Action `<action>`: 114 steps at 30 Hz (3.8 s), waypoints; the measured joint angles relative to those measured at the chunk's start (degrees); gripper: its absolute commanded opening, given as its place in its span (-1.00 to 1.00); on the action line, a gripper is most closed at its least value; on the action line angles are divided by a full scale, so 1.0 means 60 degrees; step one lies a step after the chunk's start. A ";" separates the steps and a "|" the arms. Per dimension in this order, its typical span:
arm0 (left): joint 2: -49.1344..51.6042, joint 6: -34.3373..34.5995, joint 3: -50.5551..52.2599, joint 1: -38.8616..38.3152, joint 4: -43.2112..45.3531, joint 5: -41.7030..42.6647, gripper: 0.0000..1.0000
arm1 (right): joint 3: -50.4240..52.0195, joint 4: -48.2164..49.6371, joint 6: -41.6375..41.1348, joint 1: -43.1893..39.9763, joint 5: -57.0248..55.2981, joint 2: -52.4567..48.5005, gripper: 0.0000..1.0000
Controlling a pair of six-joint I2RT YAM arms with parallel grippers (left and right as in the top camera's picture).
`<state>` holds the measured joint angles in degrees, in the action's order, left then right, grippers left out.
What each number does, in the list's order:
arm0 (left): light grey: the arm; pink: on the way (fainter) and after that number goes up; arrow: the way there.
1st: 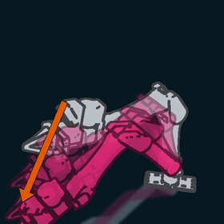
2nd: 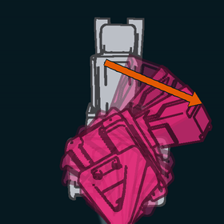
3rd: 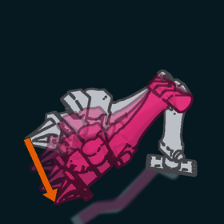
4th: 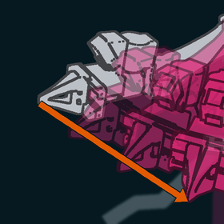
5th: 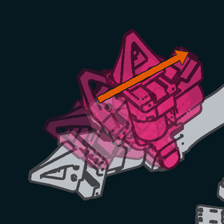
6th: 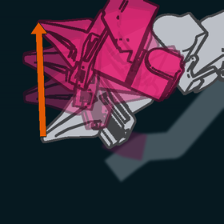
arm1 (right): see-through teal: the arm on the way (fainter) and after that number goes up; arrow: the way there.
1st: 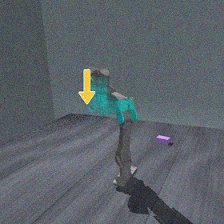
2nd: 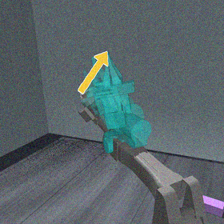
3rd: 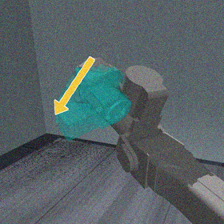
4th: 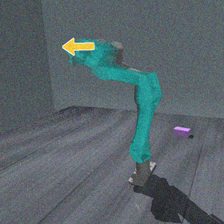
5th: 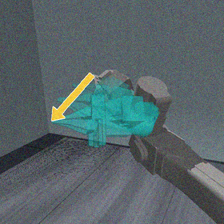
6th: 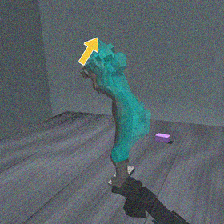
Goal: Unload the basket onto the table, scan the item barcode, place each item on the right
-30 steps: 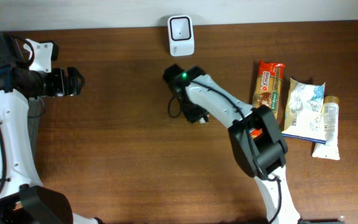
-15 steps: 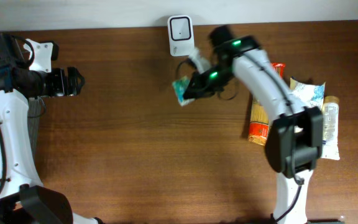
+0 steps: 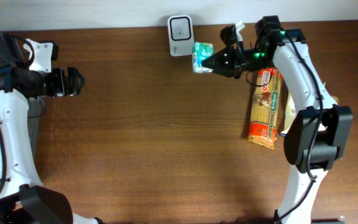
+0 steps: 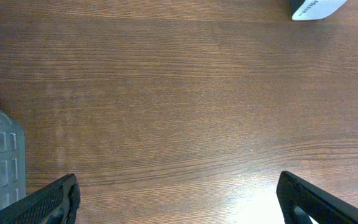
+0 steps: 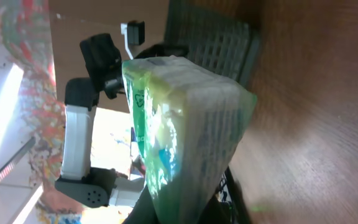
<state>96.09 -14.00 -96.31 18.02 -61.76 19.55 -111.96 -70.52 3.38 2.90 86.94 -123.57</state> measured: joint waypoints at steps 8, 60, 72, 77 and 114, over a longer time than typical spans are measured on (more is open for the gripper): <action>0.0000 0.0000 0.0000 0.0000 0.0000 0.0000 0.99 | 0.0000 0.0000 -0.1439 -0.0331 0.0004 0.0000 -0.92; 0.0000 -0.0004 0.0000 0.0000 0.0011 0.0000 0.98 | -0.6033 -0.0069 0.2473 0.3570 -1.3034 -0.1639 -0.92; 0.0000 -0.0004 0.0000 0.0000 0.0000 0.0000 0.98 | -0.4583 -0.4397 -0.0386 -0.1151 -1.1100 -0.1082 -0.92; 0.0000 -0.0025 0.0000 0.0000 0.0004 0.0000 0.98 | 0.0066 -0.3370 -0.0459 -0.1985 -1.2131 0.1967 -0.91; 0.0000 -0.0025 0.0000 0.0000 0.0004 0.0000 0.98 | 0.8153 0.6856 -0.0055 0.0022 -1.3726 1.2888 0.97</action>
<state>96.09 -14.15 -96.31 18.02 -61.73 19.55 -63.05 -29.39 3.05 3.03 4.58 -46.24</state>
